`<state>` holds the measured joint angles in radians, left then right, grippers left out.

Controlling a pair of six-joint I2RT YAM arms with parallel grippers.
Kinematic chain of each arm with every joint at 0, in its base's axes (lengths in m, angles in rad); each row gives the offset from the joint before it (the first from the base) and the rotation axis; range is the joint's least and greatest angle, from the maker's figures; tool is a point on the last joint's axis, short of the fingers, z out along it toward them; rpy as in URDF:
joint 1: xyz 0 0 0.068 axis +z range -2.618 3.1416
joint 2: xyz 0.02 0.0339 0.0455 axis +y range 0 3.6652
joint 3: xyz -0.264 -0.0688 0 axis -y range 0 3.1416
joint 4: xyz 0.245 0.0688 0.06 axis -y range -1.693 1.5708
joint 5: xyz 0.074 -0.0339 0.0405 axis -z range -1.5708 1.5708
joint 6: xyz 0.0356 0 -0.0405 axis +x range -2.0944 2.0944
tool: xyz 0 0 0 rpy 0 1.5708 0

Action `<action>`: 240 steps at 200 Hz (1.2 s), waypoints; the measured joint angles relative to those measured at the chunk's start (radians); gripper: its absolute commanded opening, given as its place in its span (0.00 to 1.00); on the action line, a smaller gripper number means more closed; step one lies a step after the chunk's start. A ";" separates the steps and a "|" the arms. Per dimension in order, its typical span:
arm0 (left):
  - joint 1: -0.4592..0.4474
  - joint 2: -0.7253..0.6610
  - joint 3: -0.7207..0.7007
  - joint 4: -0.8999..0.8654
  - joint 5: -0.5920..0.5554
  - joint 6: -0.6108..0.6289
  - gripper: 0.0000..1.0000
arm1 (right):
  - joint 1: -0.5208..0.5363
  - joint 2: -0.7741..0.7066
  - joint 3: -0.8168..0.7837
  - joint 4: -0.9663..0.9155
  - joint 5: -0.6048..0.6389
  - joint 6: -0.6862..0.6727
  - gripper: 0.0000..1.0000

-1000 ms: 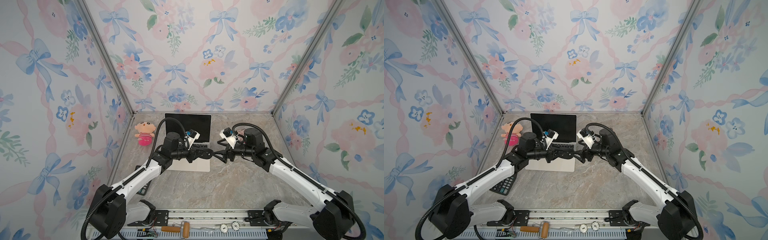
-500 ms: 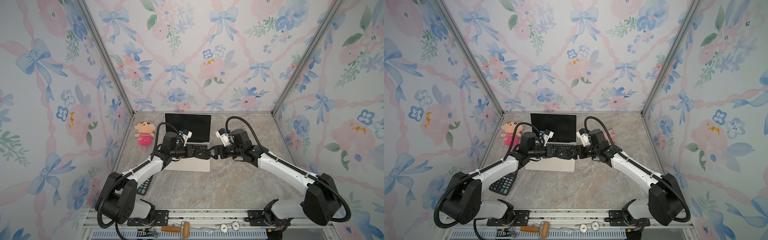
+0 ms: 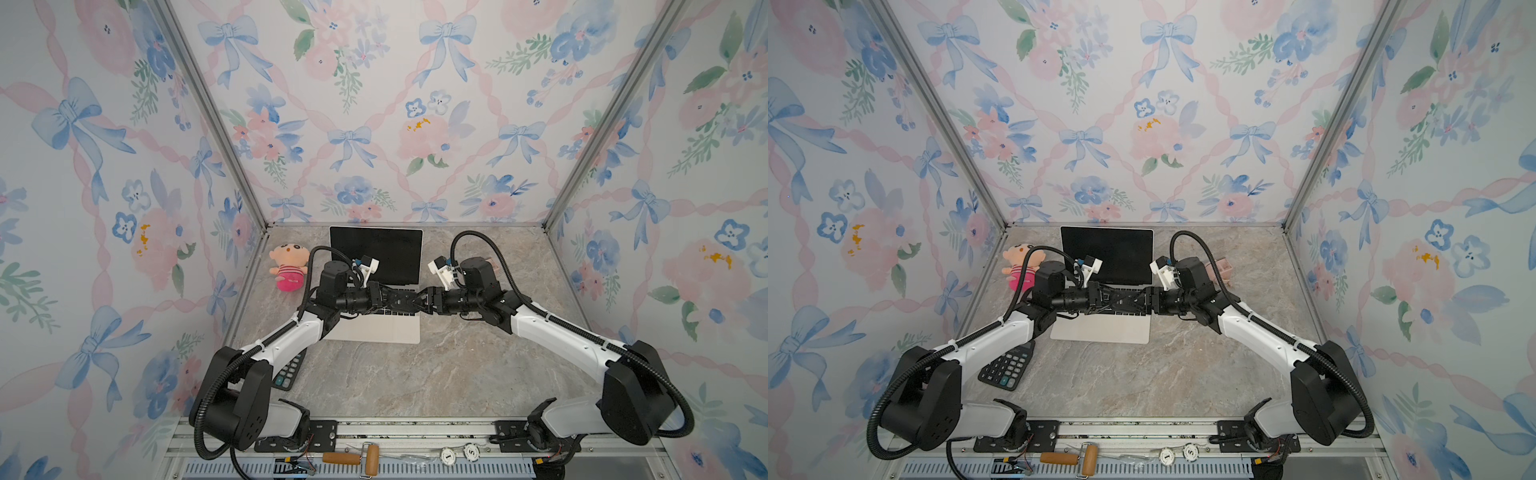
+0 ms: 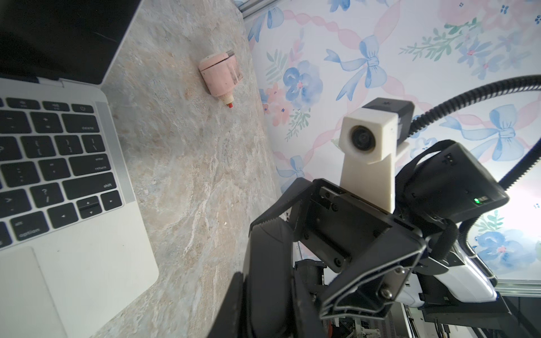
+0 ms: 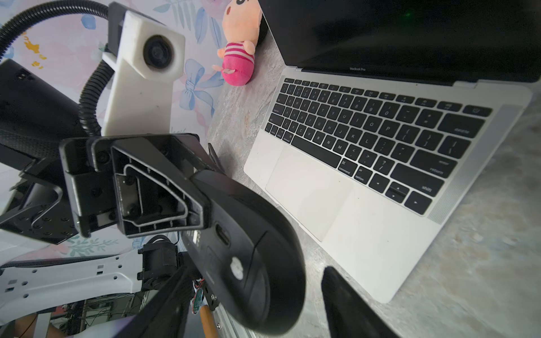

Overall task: Insert the wireless mouse receiver into the laptop
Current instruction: Remove the lid from the mouse.

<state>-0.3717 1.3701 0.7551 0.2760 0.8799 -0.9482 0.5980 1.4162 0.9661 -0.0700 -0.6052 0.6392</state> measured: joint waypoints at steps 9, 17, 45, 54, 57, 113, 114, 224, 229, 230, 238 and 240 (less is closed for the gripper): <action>0.000 -0.003 0.000 0.005 0.005 -0.004 0.00 | 0.000 0.001 0.000 0.001 -0.002 0.003 0.63; 0.000 -0.004 0.000 0.008 0.010 -0.007 0.00 | 0.000 0.002 0.000 0.002 -0.003 0.004 0.60; 0.000 -0.008 0.000 0.008 0.019 -0.008 0.00 | 0.000 0.005 -0.001 0.008 -0.015 0.013 0.55; 0.000 -0.008 0.000 0.008 0.019 -0.008 0.00 | 0.000 0.005 -0.001 0.011 -0.020 0.016 0.52; 0.000 -0.008 0.000 0.008 0.019 -0.008 0.00 | 0.000 0.006 -0.001 0.012 -0.020 0.015 0.52; 0.013 -0.013 0.000 0.011 0.026 -0.014 0.00 | -0.006 0.011 -0.002 0.039 -0.054 0.055 0.38; 0.013 -0.014 0.000 0.010 0.026 -0.014 0.00 | -0.007 0.011 -0.002 0.039 -0.054 0.056 0.38; 0.039 -0.014 -0.004 0.013 0.032 -0.018 0.00 | -0.022 0.005 -0.013 0.066 -0.056 0.077 0.17; 0.040 -0.014 -0.005 0.013 0.034 -0.018 0.00 | -0.022 0.005 -0.015 0.068 -0.057 0.078 0.15; 0.040 -0.014 -0.005 0.013 0.034 -0.018 0.00 | -0.022 0.005 -0.015 0.068 -0.057 0.078 0.15; 0.040 -0.014 -0.005 0.013 0.034 -0.018 0.00 | -0.022 0.003 -0.018 0.069 -0.057 0.079 0.13; 0.040 -0.014 -0.006 0.013 0.034 -0.018 0.00 | -0.023 0.003 -0.019 0.070 -0.057 0.079 0.13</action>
<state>-0.3321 1.3560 0.7494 0.2886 0.9142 -0.9661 0.5755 1.4189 0.9470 0.0002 -0.6624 0.7185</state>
